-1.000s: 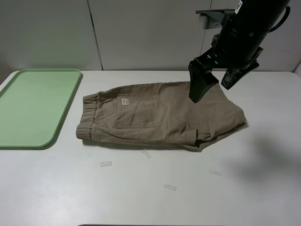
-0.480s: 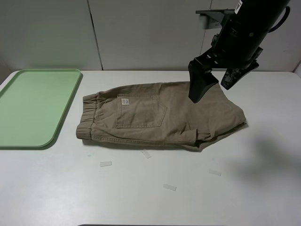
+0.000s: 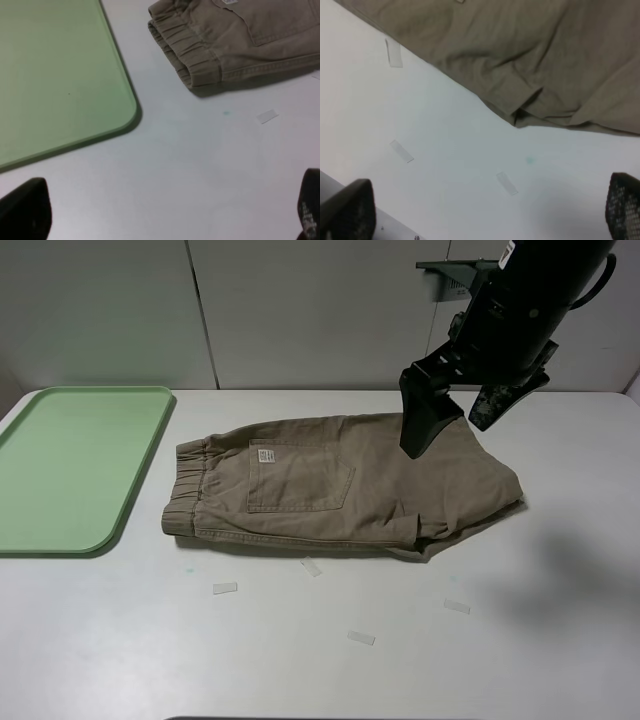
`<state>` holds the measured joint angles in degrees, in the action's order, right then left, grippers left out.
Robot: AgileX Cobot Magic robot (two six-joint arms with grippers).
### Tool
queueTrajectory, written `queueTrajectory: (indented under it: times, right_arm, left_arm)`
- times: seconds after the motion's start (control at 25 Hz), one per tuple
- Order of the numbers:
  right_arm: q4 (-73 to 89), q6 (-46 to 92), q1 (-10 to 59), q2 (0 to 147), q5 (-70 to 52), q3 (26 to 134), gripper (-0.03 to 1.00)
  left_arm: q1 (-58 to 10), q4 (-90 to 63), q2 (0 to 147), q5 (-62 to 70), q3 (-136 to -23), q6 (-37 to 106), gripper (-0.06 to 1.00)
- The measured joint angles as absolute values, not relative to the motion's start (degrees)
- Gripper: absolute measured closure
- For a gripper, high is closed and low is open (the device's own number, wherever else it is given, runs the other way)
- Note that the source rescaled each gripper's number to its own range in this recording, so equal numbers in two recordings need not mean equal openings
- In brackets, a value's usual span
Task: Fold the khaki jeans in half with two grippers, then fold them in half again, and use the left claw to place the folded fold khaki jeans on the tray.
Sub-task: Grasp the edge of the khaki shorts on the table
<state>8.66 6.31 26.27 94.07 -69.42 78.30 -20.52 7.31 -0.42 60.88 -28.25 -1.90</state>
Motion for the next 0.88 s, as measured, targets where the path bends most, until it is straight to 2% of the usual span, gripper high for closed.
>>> queueTrajectory:
  times: [0.32, 0.52, 0.88]
  right_arm:
    - [10.36, 6.49, 26.27, 94.07, -69.42, 78.30, -0.03]
    - [10.56, 6.49, 26.27, 94.07, -68.30, 78.30, -0.03]
    - [5.00, 1.35, 26.05, 94.94, -59.46, 78.30, -0.03]
  left_arm:
    - [-18.95, 7.31, -0.42, 60.88, -28.19, -1.90, -0.04]
    - [-13.00, 7.31, -0.42, 60.88, -28.19, -1.90, -0.04]
    - [-0.71, 7.31, -0.42, 60.82, -28.19, -1.90, -0.04]
